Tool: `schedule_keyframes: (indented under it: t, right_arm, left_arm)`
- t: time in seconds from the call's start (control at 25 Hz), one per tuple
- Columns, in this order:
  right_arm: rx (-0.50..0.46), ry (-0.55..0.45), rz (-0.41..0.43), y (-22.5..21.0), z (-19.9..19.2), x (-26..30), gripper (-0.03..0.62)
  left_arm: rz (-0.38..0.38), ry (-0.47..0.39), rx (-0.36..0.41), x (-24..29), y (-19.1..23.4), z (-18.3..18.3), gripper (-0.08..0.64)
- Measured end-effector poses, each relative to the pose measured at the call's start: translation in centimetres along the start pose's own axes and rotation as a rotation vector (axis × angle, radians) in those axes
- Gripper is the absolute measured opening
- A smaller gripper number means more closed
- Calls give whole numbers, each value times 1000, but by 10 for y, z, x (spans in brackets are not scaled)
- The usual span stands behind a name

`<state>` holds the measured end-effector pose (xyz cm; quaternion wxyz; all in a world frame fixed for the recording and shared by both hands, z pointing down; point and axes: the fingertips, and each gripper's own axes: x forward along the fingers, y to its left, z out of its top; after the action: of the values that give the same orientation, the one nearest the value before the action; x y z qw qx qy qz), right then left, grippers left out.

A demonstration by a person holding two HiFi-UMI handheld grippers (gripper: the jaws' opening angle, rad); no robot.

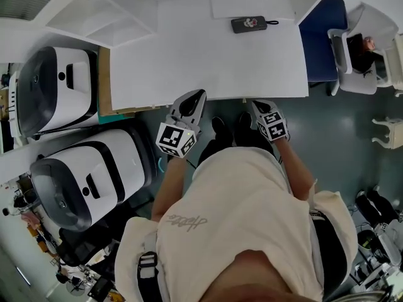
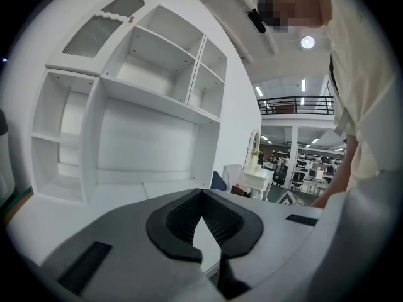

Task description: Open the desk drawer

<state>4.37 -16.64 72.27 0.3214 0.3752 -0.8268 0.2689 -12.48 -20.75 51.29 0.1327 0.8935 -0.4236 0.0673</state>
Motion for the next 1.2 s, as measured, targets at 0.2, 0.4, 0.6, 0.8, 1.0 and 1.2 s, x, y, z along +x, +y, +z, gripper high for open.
schedule_keyframes:
  t: [0.2,0.4,0.6,0.8,1.0,1.2]
  right_arm:
    - [118,154,52,6,-44,41,118]
    - [260,250,21,-1,-70,73,118]
    - [351,306,-33,-8,-81,98,118]
    - [447,333,-85,-11,-90,115,118]
    - [492,362,-127,-13,-93,128,118]
    - [516,393,-162,-18,-95,139,118]
  left_arm:
    - [33,20,-9,-5,10,-7,2]
    - [38,35,-12,-6,17,-10,2]
    - [21,42,-9,-7,24,-9,2]
    - [-3,60,7,-8,40,-9,2]
    - [-19,65,12,-9,60,-8,2]
    - [-28,69,28,-14,77,-5,2]
